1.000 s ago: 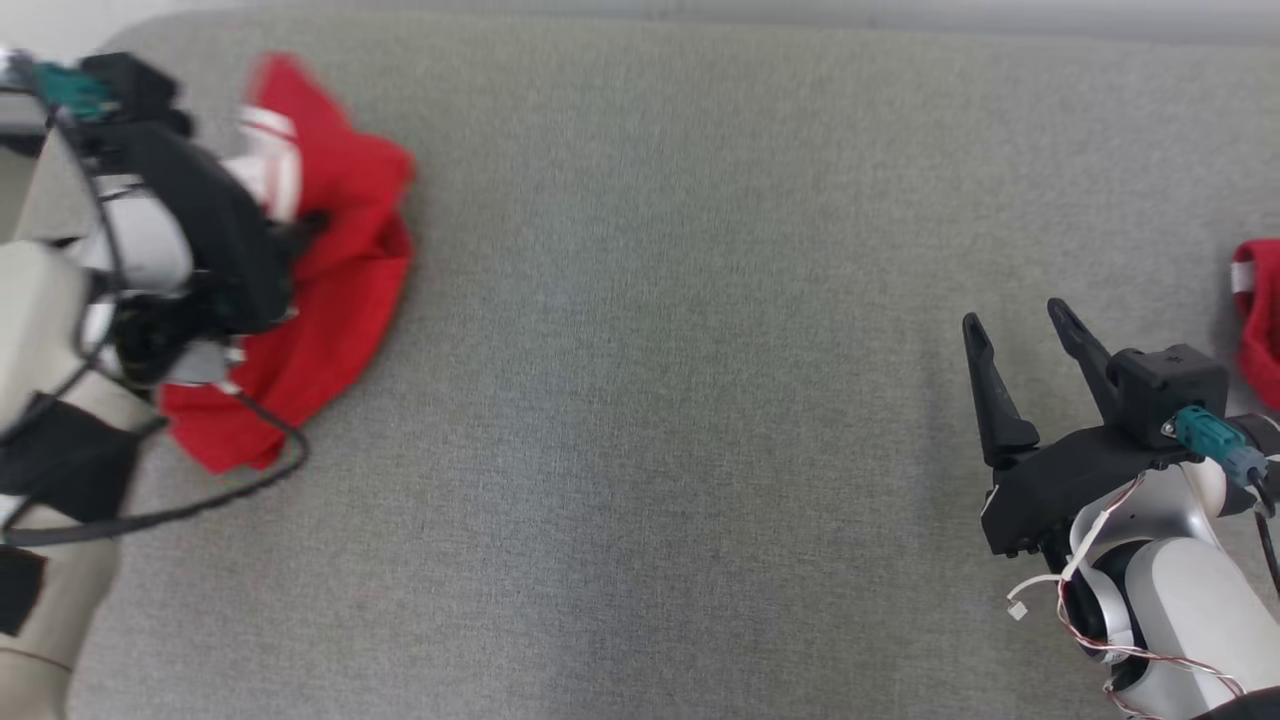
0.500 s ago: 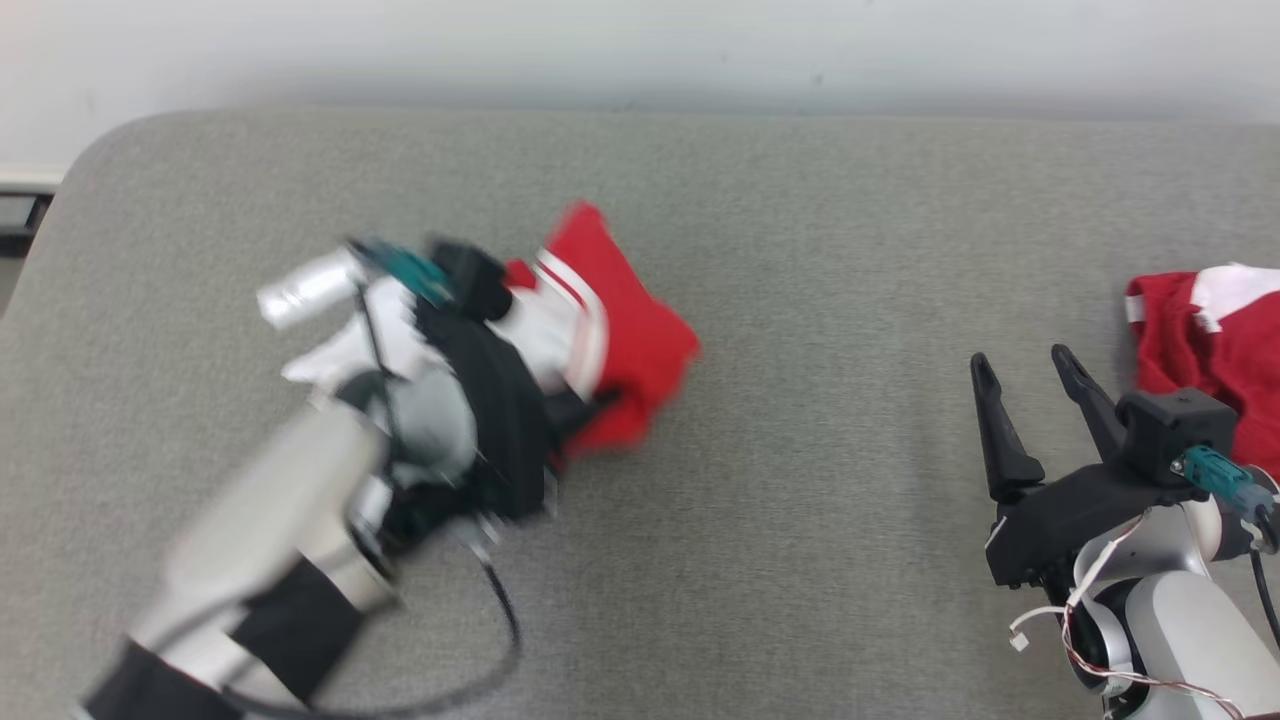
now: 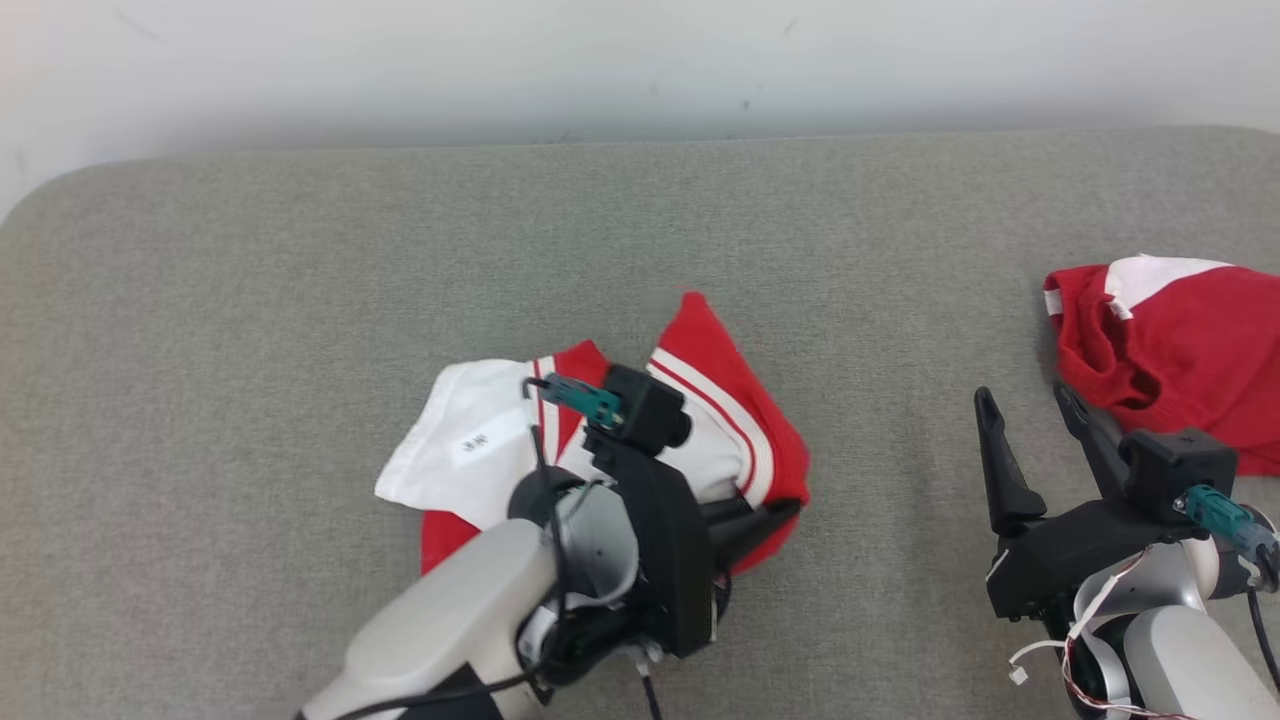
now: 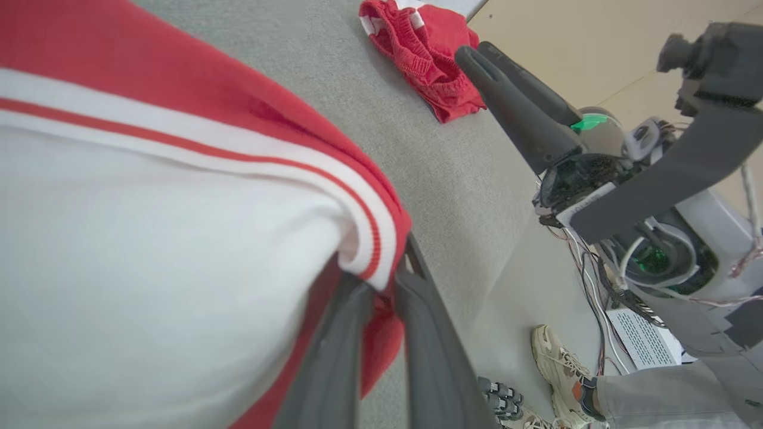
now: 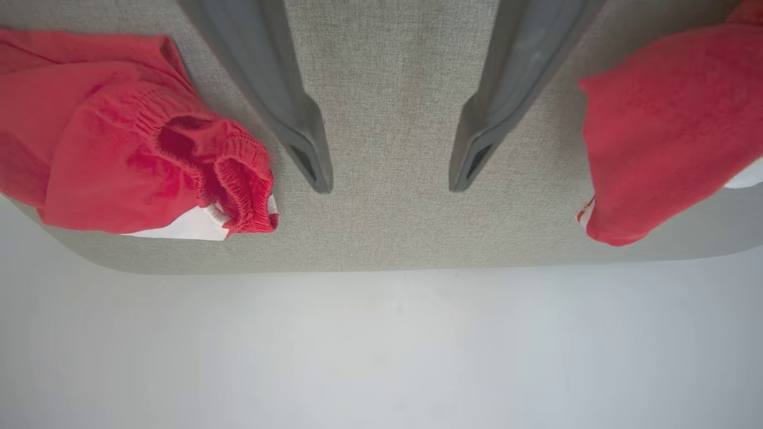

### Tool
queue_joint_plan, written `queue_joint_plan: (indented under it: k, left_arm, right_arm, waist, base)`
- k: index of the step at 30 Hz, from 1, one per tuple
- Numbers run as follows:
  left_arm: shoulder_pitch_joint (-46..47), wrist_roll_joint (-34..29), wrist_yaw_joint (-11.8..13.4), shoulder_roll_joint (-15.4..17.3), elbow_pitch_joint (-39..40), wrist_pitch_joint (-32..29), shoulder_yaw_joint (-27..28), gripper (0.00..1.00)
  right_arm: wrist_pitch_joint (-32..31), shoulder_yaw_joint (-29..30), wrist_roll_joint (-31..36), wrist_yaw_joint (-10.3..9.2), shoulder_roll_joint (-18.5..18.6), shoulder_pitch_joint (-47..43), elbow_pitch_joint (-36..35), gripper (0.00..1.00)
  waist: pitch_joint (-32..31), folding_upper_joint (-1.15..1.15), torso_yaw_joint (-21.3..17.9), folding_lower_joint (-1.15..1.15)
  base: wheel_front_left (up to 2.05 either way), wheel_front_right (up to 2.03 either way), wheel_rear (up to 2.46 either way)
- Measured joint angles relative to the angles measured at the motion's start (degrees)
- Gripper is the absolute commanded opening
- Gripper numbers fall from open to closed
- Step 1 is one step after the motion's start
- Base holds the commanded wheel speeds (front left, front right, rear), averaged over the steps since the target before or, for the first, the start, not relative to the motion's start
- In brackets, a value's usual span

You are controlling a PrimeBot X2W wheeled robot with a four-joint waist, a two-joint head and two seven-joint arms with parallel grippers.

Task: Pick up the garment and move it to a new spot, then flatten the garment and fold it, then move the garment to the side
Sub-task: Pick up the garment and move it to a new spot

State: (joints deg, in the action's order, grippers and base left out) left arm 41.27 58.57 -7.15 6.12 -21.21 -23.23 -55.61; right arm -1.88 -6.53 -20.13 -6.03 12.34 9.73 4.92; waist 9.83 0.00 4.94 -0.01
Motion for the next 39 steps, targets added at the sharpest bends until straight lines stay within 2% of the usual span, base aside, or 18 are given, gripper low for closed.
queue_joint_plan:
  k: [3, 6, 7, 9, 18, 24, 31, 39]
  left_arm:
    - [-0.09, -0.30, 0.00, -1.94, -2.35, 1.89, -0.96, 0.00]
    - [-1.83, -0.81, 0.00, -1.69, -4.60, 3.28, -2.38, 0.00]
    - [-2.66, -0.80, 0.00, -1.53, -5.45, 3.72, -2.75, 0.05]
    - [-3.26, -1.19, 0.00, -1.24, -6.34, 4.17, -4.28, 1.00]
    - [-1.18, -1.65, 0.00, -1.71, -6.67, 9.72, -4.31, 1.00]
    - [-1.37, -4.67, 0.10, -1.26, -7.08, 16.15, -2.52, 1.00]
    - [-3.73, -10.31, 5.41, 1.60, -8.20, 24.66, -1.03, 1.00]
    - [-6.58, -13.01, 10.56, 5.14, -6.77, 34.10, 2.04, 1.00]
  right_arm:
    - [0.26, -0.47, -0.01, 0.04, -0.43, 0.02, 0.04, 1.00]
    - [0.37, -1.35, 0.00, 0.41, -1.09, 0.25, 0.19, 1.00]
    - [0.38, -1.38, -0.01, 0.49, -1.24, 0.25, 0.24, 1.00]
    - [0.51, -0.78, -0.03, 0.48, -1.12, 0.15, 0.31, 1.00]
    - [1.86, 0.38, -1.05, 0.51, -0.77, -0.47, 2.55, 1.00]
    - [2.42, 0.13, -1.63, 1.37, -1.11, -1.37, 4.14, 1.00]
    - [2.48, -0.77, -2.35, 2.57, -1.26, -3.32, 4.88, 1.00]
    - [2.91, -0.86, -3.00, 3.49, -1.25, -4.19, 5.82, 1.00]
  waist:
    - [0.04, 0.00, -0.67, 0.00]
    - [0.13, 0.00, -1.45, 0.01]
    - [0.17, 0.00, -1.73, 0.01]
    - [0.22, 0.00, -2.18, 0.01]
    - [-1.66, 0.00, -1.51, 0.01]
    - [-4.08, 0.00, -0.32, 0.01]
    - [-7.09, 0.00, 1.27, 0.00]
    - [-10.01, 0.00, 2.55, 0.00]
  base:
    - [0.00, 0.00, 0.00]
    - [0.00, 0.00, 0.00]
    - [0.00, 0.00, 0.00]
    - [0.00, 0.00, 0.00]
    - [0.00, 0.00, 0.00]
    - [0.00, 0.00, 0.00]
    - [0.00, 0.00, 0.00]
    - [0.00, 0.00, 0.00]
